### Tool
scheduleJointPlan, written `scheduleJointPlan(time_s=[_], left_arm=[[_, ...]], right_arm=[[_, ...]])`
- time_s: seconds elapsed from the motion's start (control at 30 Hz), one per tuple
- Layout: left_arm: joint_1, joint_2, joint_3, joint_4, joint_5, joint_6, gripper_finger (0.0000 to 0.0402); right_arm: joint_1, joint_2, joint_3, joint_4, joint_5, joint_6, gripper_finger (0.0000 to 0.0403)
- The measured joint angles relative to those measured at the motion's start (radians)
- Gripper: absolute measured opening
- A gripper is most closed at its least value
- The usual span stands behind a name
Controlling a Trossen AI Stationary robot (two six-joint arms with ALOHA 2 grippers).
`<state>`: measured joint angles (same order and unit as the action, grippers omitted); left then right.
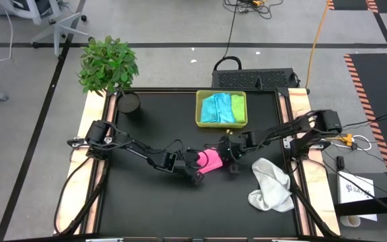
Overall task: Fold microfiber towels
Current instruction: Fold the pink microfiber cloth
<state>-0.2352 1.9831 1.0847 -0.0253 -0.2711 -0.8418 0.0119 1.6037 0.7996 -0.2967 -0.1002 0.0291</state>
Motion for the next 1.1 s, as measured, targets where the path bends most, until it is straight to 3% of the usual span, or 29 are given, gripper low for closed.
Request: scheduleJointPlan(time_s=[0.17, 0.37, 0.8, 1.1], left_arm=[[-0.001, -0.001, 0.0, -0.004, 0.0, 0.003, 0.0026], [-0.001, -0.001, 0.0, -0.003, 0.0, 0.003, 0.0026], [-0.001, -0.001, 0.0, 0.004, 0.001, -0.014, 0.0026], [-0.001, -0.001, 0.0, 0.005, 0.001, -0.03, 0.0026]], right_arm=[[-0.013, -0.11, -0.001, 0.014, 0.01, 0.034, 0.0], [-0.005, -0.141, 0.0, 0.183, 0.002, 0.082, 0.0], [-0.011, 0.082, 0.002, 0.615, -0.006, 0.125, 0.0], [0.001, 0.193, 0.003, 0.641, -0.008, 0.125, 0.0]])
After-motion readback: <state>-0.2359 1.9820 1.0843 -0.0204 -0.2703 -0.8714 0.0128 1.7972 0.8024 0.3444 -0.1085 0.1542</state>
